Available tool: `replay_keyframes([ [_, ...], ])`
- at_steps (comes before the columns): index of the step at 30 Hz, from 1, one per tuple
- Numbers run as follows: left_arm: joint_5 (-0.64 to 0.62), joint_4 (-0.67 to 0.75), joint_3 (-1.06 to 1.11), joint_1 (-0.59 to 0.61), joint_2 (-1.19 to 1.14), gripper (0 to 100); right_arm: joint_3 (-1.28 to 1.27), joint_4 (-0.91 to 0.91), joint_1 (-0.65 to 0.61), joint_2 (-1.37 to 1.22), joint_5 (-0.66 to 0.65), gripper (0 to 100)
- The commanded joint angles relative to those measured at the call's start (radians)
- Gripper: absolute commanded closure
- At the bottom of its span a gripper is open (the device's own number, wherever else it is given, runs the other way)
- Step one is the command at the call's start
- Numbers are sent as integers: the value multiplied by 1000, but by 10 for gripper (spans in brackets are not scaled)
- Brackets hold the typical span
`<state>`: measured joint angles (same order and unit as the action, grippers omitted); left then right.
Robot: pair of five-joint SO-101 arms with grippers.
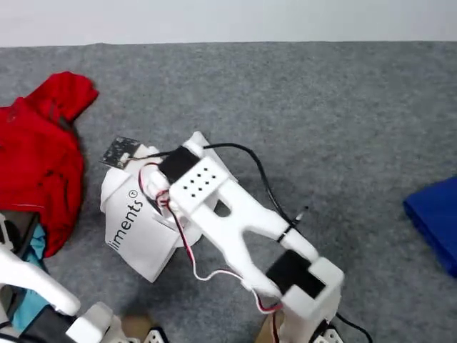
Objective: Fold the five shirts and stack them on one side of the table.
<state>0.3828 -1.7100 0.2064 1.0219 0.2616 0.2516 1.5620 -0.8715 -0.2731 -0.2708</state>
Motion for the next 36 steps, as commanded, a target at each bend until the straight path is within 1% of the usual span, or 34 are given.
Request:
replay_keyframes([
  [1, 6, -8, -5, 0, 41, 848, 110, 39, -16, -58, 11, 861],
  [5, 6, -8, -5, 2, 41, 848, 175, 65, -18, -150, 11, 860],
  [9, 6, 3, -5, -6, 41, 848, 253, 79, -18, -214, 21, 804],
  [13, 6, 14, -5, -2, 41, 848, 299, 79, -18, -248, 41, 799],
  [17, 6, 14, -5, -5, 41, 848, 304, 77, -25, -257, 46, 800],
  [25, 6, 14, -5, 2, 41, 848, 305, 120, -107, -259, 46, 801],
  [29, 5, 14, -5, 2, 41, 848, 302, 99, -104, -265, 46, 801],
  [36, 5, 14, -5, 2, 41, 848, 308, 90, -77, -360, 46, 801],
])
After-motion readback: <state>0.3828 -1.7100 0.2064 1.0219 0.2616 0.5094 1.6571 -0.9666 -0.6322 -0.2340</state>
